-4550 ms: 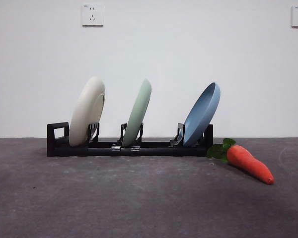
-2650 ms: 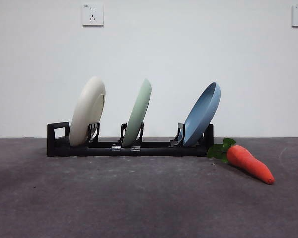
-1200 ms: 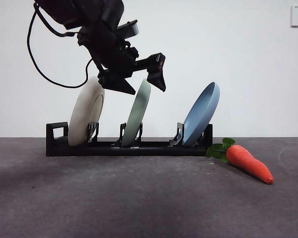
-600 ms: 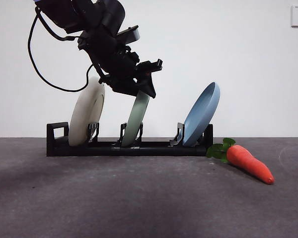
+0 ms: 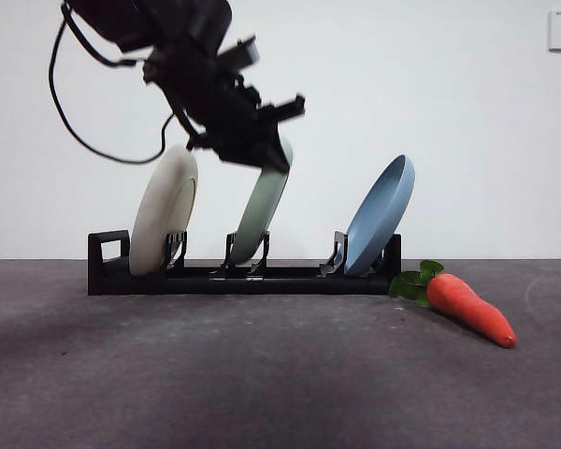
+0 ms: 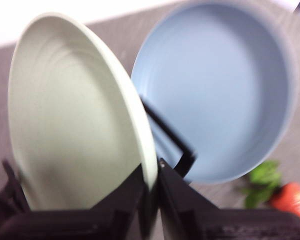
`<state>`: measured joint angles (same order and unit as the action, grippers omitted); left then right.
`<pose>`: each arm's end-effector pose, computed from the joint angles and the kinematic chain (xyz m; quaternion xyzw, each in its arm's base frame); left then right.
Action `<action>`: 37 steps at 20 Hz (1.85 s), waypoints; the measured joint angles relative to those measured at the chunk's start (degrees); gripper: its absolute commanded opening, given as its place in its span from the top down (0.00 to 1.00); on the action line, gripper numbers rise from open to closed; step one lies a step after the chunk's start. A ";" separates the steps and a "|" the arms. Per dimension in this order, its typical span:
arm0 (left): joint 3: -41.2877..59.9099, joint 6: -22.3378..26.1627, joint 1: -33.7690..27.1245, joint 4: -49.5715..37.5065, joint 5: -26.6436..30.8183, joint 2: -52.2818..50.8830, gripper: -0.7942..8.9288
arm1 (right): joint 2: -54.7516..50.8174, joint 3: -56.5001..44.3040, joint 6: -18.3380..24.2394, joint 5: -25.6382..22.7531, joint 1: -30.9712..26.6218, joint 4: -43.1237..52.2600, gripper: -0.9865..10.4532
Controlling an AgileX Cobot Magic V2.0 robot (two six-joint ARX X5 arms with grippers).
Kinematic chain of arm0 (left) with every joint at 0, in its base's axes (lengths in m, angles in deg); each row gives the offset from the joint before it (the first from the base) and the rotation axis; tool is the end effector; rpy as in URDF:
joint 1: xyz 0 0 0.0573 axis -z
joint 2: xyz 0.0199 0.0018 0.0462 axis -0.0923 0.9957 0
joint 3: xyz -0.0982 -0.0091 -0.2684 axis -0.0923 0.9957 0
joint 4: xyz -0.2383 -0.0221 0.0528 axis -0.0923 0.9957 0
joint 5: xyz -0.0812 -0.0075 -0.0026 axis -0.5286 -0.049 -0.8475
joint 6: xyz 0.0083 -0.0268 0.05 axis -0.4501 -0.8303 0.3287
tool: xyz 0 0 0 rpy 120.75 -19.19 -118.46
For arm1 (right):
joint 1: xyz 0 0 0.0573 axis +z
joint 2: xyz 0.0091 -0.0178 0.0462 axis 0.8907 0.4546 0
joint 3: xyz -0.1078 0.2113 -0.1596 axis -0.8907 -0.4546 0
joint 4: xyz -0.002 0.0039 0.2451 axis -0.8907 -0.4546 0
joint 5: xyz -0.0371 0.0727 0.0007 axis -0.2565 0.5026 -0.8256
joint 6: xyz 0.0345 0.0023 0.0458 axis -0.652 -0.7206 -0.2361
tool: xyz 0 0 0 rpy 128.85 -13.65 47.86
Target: Take the green plate from the plate rack,put the plate on the table,take the carrot from the table,put the carrot in the plate
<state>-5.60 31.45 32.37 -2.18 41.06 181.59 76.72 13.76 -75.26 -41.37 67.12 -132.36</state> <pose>0.4069 -0.2153 0.2886 0.0190 0.2260 -0.3122 0.9226 0.0897 0.0208 0.3370 0.0125 0.3980 0.2473 0.8833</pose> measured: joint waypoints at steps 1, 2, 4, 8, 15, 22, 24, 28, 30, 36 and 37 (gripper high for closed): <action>0.00 -0.15 0.02 -0.09 -0.61 -1.64 0.93 | 0.00 0.00 0.00 0.00 0.00 0.00 0.34; 0.00 -0.20 0.07 -0.39 -1.31 -3.52 0.93 | 0.00 0.00 0.00 0.00 0.00 0.00 0.34; 0.00 -0.35 0.07 -0.07 -2.99 -7.76 0.93 | 0.00 0.00 0.00 0.00 0.00 0.02 0.34; -0.02 0.20 1.81 9.60 -4.04 -15.93 0.92 | 0.00 0.00 0.00 0.00 0.00 0.20 0.34; -0.31 15.30 15.61 38.99 12.37 -24.94 0.92 | 0.00 0.00 -0.02 0.00 0.00 1.64 0.34; 13.35 19.21 29.09 36.52 27.80 -23.96 0.92 | 0.07 0.00 -0.44 0.00 0.00 1.64 0.34; 20.41 21.03 31.41 30.21 33.07 -22.91 0.92 | 0.20 0.00 -0.44 0.00 0.00 1.64 0.34; 31.98 26.08 33.94 16.92 40.00 -20.46 0.92 | 0.39 0.00 -0.44 0.00 0.00 1.70 0.34; 33.64 27.43 34.10 11.85 40.17 -18.56 0.92 | 0.50 0.00 -0.44 0.00 0.00 1.73 0.34; 33.68 29.79 34.10 6.99 41.31 -9.90 0.92 | 1.44 0.00 -0.46 0.00 0.00 1.86 0.34; 33.68 30.16 34.10 6.97 41.59 -9.46 0.93 | 1.60 0.00 -0.44 0.00 0.00 1.88 0.34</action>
<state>28.08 61.61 66.46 4.79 82.65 172.12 78.32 13.76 -75.69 -41.37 67.12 -130.48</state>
